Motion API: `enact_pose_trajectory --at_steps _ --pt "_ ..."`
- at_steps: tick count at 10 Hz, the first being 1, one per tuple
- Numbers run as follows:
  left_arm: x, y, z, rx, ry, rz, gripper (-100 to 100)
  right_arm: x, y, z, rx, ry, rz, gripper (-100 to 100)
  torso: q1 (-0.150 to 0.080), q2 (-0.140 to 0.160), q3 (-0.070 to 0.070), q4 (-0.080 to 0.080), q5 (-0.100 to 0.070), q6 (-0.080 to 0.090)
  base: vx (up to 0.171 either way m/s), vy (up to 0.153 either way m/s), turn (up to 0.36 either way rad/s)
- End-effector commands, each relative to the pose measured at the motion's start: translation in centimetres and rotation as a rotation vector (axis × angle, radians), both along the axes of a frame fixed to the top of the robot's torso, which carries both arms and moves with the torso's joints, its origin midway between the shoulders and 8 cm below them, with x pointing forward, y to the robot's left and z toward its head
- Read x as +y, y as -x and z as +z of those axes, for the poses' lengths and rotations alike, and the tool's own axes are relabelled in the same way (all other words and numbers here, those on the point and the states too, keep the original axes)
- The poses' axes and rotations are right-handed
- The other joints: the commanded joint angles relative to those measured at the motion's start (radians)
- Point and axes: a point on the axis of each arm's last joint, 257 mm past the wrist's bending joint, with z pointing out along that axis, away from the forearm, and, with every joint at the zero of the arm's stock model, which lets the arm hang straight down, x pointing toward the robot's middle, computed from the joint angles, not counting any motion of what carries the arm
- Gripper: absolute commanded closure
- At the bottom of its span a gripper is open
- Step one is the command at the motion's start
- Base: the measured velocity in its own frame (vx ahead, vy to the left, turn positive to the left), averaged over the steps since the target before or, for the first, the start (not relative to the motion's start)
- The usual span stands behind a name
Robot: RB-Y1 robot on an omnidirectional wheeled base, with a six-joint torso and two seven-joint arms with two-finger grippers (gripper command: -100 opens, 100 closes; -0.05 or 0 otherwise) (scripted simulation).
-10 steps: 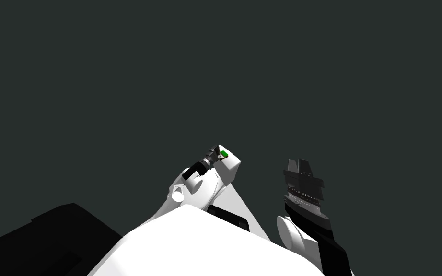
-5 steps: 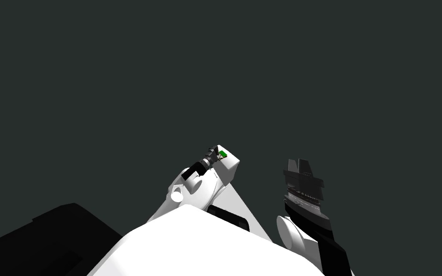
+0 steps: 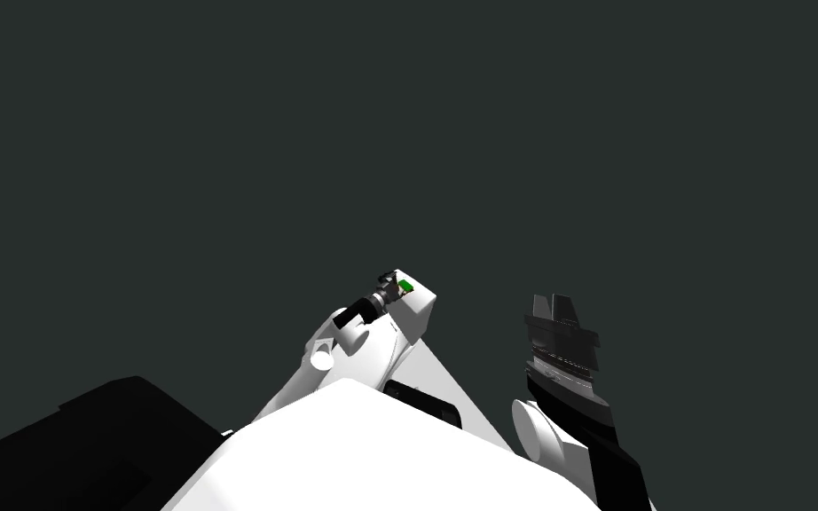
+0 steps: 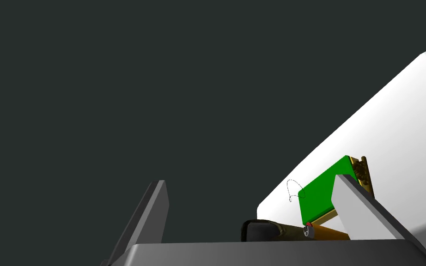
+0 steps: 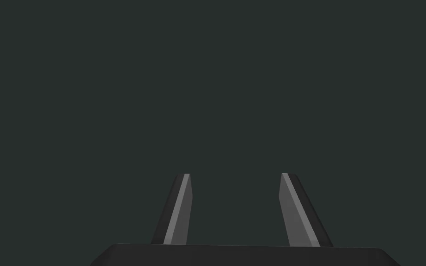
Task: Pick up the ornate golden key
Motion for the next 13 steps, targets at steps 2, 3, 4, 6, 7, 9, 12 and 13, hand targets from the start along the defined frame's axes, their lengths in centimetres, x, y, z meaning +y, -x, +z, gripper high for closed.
enact_pose_trajectory --at_steps 2,3,4,6,7,9,12,13 --pt "1.9 0.1 -1.5 0.081 0.009 0.035 -100 0.0 0.0 0.0 0.000 0.000 0.000 0 0.000 -0.002 -0.001 -0.001 0.000 0.000 0.087 0.009 -0.291" --pt "1.9 0.1 -1.6 0.085 0.008 0.036 -100 0.0 0.0 0.0 0.000 0.000 0.000 0 -0.001 -0.003 -0.002 -0.001 0.000 0.000 0.051 -0.002 -0.081" --pt "2.8 0.1 -2.1 0.117 0.011 0.053 -100 0.0 0.0 0.0 0.000 0.000 0.000 0 -0.002 -0.002 -0.001 -0.001 0.000 -0.001 0.027 0.011 -0.156" --pt "3.7 0.2 -2.7 0.151 0.015 0.072 -100 0.0 0.0 0.0 0.000 0.000 0.000 0 0.000 0.000 0.000 0.000 0.000 0.000 0.031 0.027 -0.178" --pt "4.6 0.4 -3.3 0.185 0.019 0.092 -100 0.0 0.0 0.0 0.000 0.000 0.000 0 0.000 0.000 0.000 0.000 0.000 -0.001 0.018 0.023 -0.145" --pt "5.5 0.5 -3.9 0.219 0.024 0.114 -100 0.0 0.0 0.0 0.000 0.000 0.000 0 0.001 0.001 0.001 0.000 0.000 0.000 0.014 0.036 -0.195" --pt "7.4 1.0 -5.0 0.288 0.037 0.164 -100 0.0 0.0 0.0 0.000 0.000 0.000 0 0.000 0.001 0.000 0.000 0.000 -0.001 0.019 0.029 -0.155" --pt "7.4 1.0 -5.0 0.288 0.037 0.164 -100 0.0 0.0 0.0 0.000 0.000 0.000 0 0.000 0.001 0.001 0.000 0.000 -0.001 0.012 0.021 -0.095"
